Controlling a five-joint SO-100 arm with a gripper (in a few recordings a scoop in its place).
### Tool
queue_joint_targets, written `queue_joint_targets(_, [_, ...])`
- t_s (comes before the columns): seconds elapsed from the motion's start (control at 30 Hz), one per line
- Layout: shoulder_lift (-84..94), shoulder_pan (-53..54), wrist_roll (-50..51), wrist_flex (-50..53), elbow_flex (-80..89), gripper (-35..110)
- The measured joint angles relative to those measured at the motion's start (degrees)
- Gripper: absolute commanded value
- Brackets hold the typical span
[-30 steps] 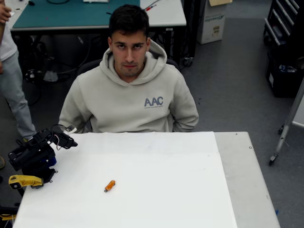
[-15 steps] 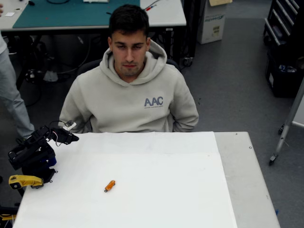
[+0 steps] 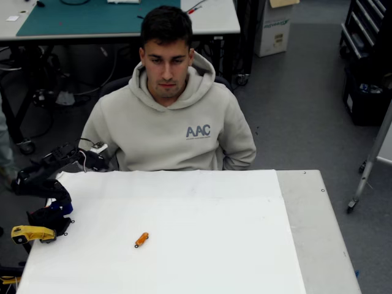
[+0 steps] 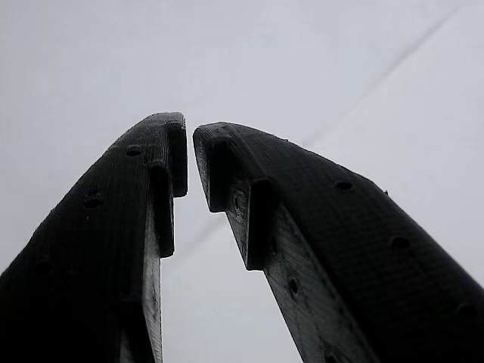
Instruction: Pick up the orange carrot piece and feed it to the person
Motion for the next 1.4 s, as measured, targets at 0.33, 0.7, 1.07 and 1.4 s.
queue_joint_targets(0.33, [-23.20,12.39,-1.67,0.00,-14.50,-2])
queue_joint_targets(0.7, [-38.50,24.61,-10.81,0.00,-23.55,-2])
queue_joint_targets(1.07, [-48.16,39.20,-22.06,-0.09,-28.12,-2])
queue_joint_targets(1.4, [-54.23,46.93,-31.73,-0.09,-32.17,-2])
